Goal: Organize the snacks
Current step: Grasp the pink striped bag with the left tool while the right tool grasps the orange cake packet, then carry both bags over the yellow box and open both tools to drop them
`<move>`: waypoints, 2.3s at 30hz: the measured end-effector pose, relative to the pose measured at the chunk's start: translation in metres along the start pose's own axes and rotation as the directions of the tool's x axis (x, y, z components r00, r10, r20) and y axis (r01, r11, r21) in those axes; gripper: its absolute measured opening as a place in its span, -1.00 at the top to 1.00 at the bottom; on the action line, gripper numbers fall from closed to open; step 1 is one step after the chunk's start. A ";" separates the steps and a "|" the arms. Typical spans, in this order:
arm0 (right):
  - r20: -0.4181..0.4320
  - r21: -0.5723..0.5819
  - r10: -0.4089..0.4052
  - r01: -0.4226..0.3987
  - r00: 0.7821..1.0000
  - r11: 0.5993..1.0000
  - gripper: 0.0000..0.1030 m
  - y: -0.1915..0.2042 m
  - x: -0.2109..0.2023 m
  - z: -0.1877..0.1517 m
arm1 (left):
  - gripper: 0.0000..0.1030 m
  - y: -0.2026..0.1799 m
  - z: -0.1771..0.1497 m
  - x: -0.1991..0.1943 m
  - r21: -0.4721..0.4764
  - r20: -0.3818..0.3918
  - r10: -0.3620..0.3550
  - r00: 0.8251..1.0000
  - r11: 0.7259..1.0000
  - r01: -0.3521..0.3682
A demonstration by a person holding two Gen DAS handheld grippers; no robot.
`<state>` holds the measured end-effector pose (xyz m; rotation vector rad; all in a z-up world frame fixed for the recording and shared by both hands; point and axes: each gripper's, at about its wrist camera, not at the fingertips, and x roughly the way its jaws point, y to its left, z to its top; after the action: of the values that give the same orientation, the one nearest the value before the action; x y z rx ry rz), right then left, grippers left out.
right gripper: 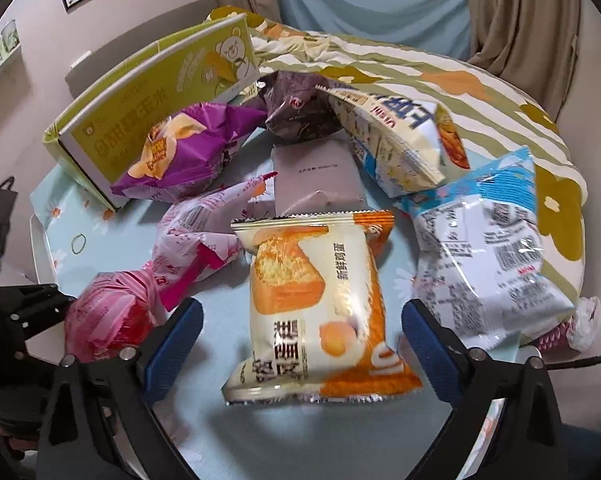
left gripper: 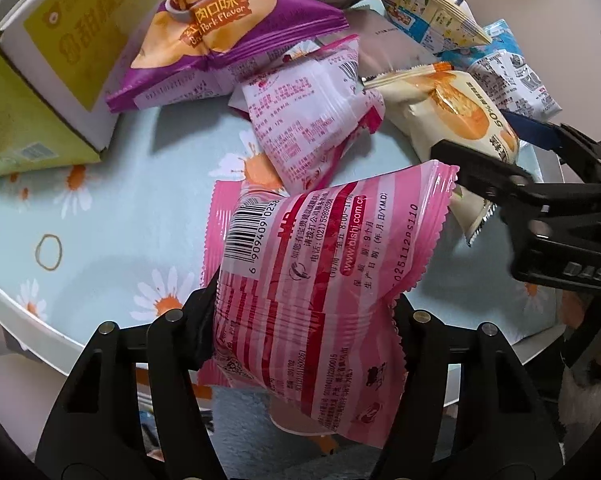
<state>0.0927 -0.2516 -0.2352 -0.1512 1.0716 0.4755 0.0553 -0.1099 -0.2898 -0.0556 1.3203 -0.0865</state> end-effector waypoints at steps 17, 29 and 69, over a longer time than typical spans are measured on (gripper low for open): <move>-0.058 -0.031 -0.055 0.053 0.997 0.998 -0.22 0.009 0.041 0.003 | -0.21 0.012 0.013 -0.006 0.010 -0.003 0.024 1.000 1.000 -0.024; -0.018 0.018 -0.065 0.065 0.998 0.998 -0.13 0.009 -0.004 -0.004 | -0.21 0.004 0.013 -0.041 0.035 0.062 0.018 0.998 0.999 -0.020; 0.195 0.136 -0.073 0.047 0.978 0.990 -0.13 0.167 -0.010 0.263 | -0.21 0.279 0.264 -0.143 0.068 0.310 -0.012 0.951 0.998 -0.010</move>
<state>0.2269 -0.0154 -0.0819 -0.0191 0.8958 0.3567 0.2852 0.1796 -0.1121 -0.0106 1.0012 -0.1191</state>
